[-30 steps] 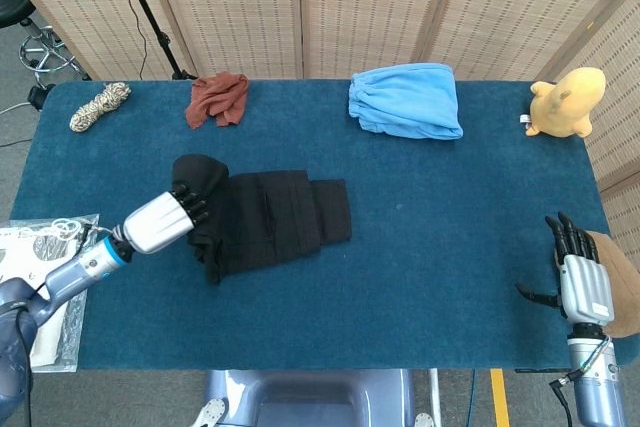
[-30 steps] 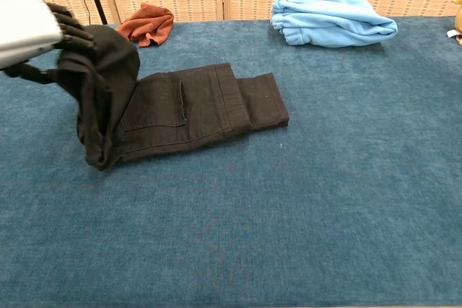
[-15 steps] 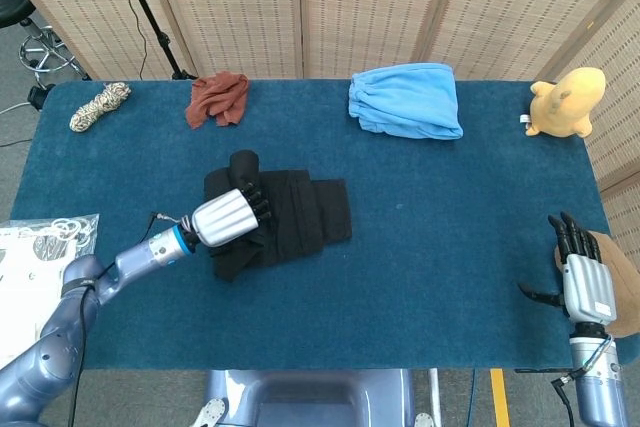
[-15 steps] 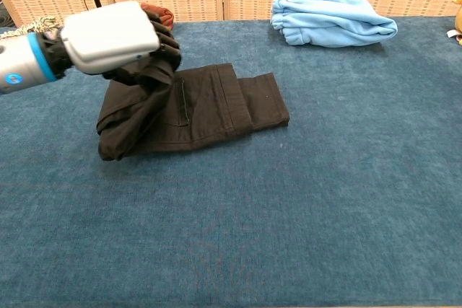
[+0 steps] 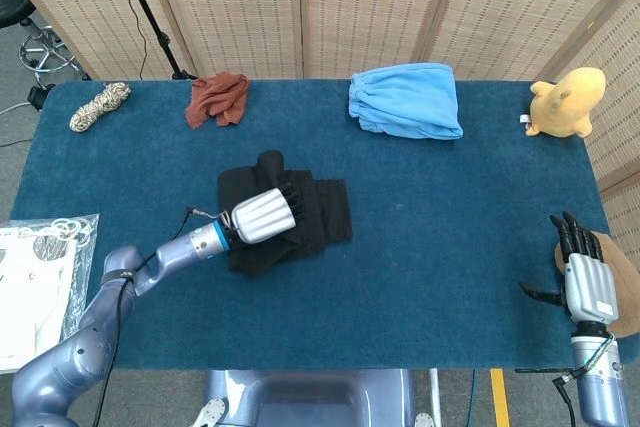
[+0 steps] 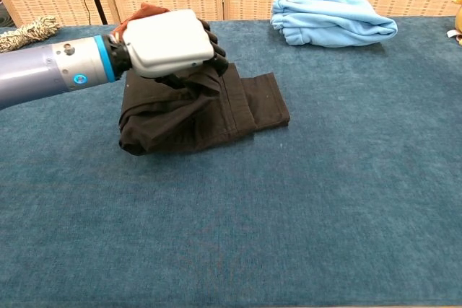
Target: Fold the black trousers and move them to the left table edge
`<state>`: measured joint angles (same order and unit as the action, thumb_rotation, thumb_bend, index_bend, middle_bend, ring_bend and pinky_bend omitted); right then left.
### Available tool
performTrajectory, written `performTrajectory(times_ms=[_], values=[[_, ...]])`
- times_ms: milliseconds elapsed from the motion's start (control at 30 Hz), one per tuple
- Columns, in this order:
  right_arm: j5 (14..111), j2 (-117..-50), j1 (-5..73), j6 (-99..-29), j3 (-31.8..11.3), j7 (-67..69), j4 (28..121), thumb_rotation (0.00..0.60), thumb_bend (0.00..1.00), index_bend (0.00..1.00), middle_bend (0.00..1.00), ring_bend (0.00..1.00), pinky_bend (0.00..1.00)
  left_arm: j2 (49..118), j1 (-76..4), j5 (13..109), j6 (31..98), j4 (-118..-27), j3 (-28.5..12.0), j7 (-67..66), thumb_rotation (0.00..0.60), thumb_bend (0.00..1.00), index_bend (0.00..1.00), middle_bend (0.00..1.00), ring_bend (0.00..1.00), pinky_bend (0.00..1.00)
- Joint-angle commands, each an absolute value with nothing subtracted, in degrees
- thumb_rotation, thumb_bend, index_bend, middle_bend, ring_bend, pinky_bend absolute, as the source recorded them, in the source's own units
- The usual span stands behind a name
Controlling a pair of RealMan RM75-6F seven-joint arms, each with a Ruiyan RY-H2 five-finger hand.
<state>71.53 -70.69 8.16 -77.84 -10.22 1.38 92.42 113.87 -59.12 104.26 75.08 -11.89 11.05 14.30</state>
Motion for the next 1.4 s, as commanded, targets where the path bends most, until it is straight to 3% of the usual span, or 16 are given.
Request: performTrajectory(times_ms=[33,267,400,600,767,900,1033,1100,1400], values=[[71.43,-70.68,8.16,-77.8,-10.27,1.45,92.4,0.6,0.0,0.06,0.0,0.0,0.03,114.85,-59.94,104.24,73.94,-11.61,11.13,13.72,0.6,0.54,0.68,0.54,0.48,0.45],[71.11,-70.49,8.14,-77.76,-10.5,1.76,92.39,0.6,0.0,0.06,0.0,0.0,0.03,116.81,-61.67,103.92,72.02,-10.94,10.91,12.83,0.6,0.53,0.65,0.52,0.46,0.45],[71.05,-70.35,8.12,-77.7,-10.54,1.99,92.48,0.6,0.0,0.06,0.0,0.0,0.03,117.56,-62.27,103.4,69.15,-11.02,10.73,12.31,0.6,0.51,0.53,0.33,0.3,0.45],[71.05,-70.19,8.06,-77.8,-10.6,2.12,92.56,0.6,0.0,0.06,0.0,0.0,0.03,119.09,-63.07,102.59,69.4,-11.0,9.89,11.19,0.6,0.51,0.48,0.28,0.25,0.45],[71.05,-70.08,8.04,-77.87,-10.66,2.23,92.65,0.6,0.0,0.06,0.0,0.0,0.03,120.21,-63.42,101.62,67.6,-10.66,9.15,10.9,0.6,0.5,0.39,0.17,0.17,0.39],[71.14,-69.98,7.98,-77.93,-10.61,2.3,92.78,0.6,0.0,0.06,0.0,0.0,0.03,121.3,-63.84,99.77,63.4,-10.9,7.71,10.62,0.6,0.41,0.22,0.01,0.06,0.3],[71.07,-69.89,7.94,-77.96,-10.67,2.44,92.83,0.6,0.0,0.06,0.0,0.0,0.03,121.72,-63.78,98.84,64.53,-11.23,6.74,11.06,0.6,0.38,0.04,0.0,0.01,0.28],[71.02,-69.86,7.94,-77.98,-10.72,2.46,92.76,0.6,0.0,0.06,0.0,0.0,0.03,121.83,-63.72,98.46,65.71,-11.21,6.28,11.57,0.6,0.38,0.01,0.0,0.0,0.28],[71.0,-69.95,7.94,-77.79,-10.55,2.38,92.72,0.6,0.0,0.06,0.0,0.0,0.03,118.29,-62.02,95.5,75.77,-13.64,2.68,19.53,0.6,0.27,0.0,0.0,0.0,0.28]])
